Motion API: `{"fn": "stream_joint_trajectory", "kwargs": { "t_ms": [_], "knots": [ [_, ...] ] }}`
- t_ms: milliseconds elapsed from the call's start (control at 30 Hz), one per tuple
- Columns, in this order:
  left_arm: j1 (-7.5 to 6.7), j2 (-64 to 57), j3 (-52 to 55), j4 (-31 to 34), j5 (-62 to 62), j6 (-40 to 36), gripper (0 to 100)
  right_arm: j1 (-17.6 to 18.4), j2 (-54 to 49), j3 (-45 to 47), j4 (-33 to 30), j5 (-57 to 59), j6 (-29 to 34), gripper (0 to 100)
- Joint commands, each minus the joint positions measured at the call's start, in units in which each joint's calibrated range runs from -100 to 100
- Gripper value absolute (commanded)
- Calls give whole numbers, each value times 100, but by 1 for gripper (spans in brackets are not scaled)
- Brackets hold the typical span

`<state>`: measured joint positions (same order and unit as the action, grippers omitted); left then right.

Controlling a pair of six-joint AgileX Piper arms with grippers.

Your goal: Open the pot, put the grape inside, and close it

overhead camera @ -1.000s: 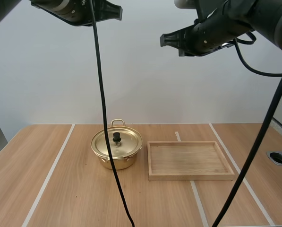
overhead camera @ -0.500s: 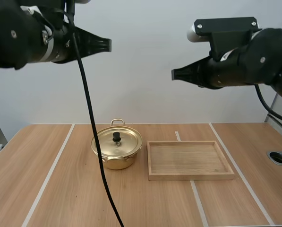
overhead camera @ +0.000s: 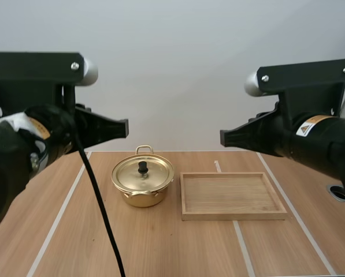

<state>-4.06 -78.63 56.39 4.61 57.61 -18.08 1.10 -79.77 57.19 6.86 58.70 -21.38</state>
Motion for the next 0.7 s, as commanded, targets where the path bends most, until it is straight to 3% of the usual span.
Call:
{"fn": "stream_joint_trajectory", "kwargs": {
  "t_ms": [0,233,467,667],
  "knots": [
    [-21,-332,474,44,3,-86,0,6,-430,284,-74,258,-21,0],
    [-21,-914,1356,188,43,-86,0,-162,-1428,818,-232,275,-21,0],
    [-21,-1226,1543,394,-303,-86,0,-161,-2023,827,-236,122,-21,0],
    [-21,-1473,2728,860,-2089,-86,0,-161,-2023,827,-245,122,-21,0]
  ]
}}
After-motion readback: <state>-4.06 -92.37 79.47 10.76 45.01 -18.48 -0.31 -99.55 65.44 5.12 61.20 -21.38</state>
